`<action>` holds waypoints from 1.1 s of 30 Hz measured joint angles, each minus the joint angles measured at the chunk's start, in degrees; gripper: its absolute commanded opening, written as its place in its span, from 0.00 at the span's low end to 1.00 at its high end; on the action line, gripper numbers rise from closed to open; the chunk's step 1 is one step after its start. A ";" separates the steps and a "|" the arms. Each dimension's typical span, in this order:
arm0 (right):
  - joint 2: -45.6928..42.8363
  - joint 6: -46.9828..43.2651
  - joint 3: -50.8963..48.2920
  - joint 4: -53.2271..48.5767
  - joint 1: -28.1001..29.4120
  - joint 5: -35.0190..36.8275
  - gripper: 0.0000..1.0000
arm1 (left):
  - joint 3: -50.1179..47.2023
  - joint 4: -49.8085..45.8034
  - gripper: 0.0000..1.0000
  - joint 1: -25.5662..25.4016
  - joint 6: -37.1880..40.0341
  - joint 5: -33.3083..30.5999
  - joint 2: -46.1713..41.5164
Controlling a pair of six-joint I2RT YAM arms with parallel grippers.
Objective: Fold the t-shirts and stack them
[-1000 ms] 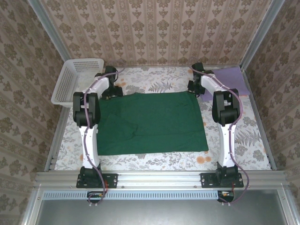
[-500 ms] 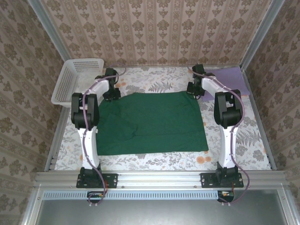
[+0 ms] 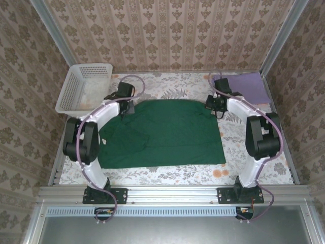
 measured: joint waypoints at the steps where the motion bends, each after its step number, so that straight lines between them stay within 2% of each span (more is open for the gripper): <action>1: -1.77 0.85 -2.32 0.50 0.00 0.00 0.00 | -1.60 0.55 0.10 -0.46 -0.04 -0.59 -1.53; 4: -7.32 2.60 -9.27 1.46 0.17 -0.09 0.00 | -8.41 2.01 0.13 -2.51 -0.50 -2.84 -6.45; 5: -10.16 3.26 -12.20 1.66 0.22 -0.28 0.00 | -10.86 2.12 0.19 -3.67 -0.98 -3.67 -7.91; 6: -13.27 4.11 -15.10 1.90 0.22 -0.63 0.00 | -13.29 2.34 0.30 -4.61 -1.70 -4.35 -9.31; 10: -21.79 5.99 -22.14 1.60 0.22 -3.17 0.00 | -23.39 1.07 0.29 -6.71 -6.05 -5.64 -15.89; 11: -23.39 6.32 -23.89 1.66 0.22 -4.20 0.00 | -25.92 0.90 0.32 -6.69 -7.56 -5.64 -18.10; 12: -24.65 6.84 -25.53 1.55 0.22 -5.07 0.00 | -28.35 0.31 0.41 -6.62 -9.05 -5.62 -21.07; 13: -25.66 7.19 -27.21 1.64 0.22 -5.92 0.00 | -30.08 -0.35 0.47 -6.56 -10.34 -5.66 -23.89; 15: -27.67 8.00 -31.01 1.64 0.28 -7.58 0.00 | -31.95 -2.43 0.55 -6.21 -13.35 -5.66 -30.29; 17: -29.29 8.85 -34.49 1.64 0.37 -8.96 0.00 | -32.06 -2.99 0.58 -5.09 -15.58 -5.38 -35.50; 20: -30.14 9.86 -37.46 2.14 0.59 -10.71 0.00 | -29.86 -3.61 0.70 0.11 -17.46 -2.45 -39.76; 23: -29.18 10.71 -38.91 4.04 0.85 -12.28 0.01 | -23.23 -5.27 0.70 4.92 -18.47 1.20 -34.84; 33: -27.02 11.76 -40.09 8.31 1.46 -14.08 0.02 | -2.93 -7.50 0.50 8.72 -14.99 11.91 -2.10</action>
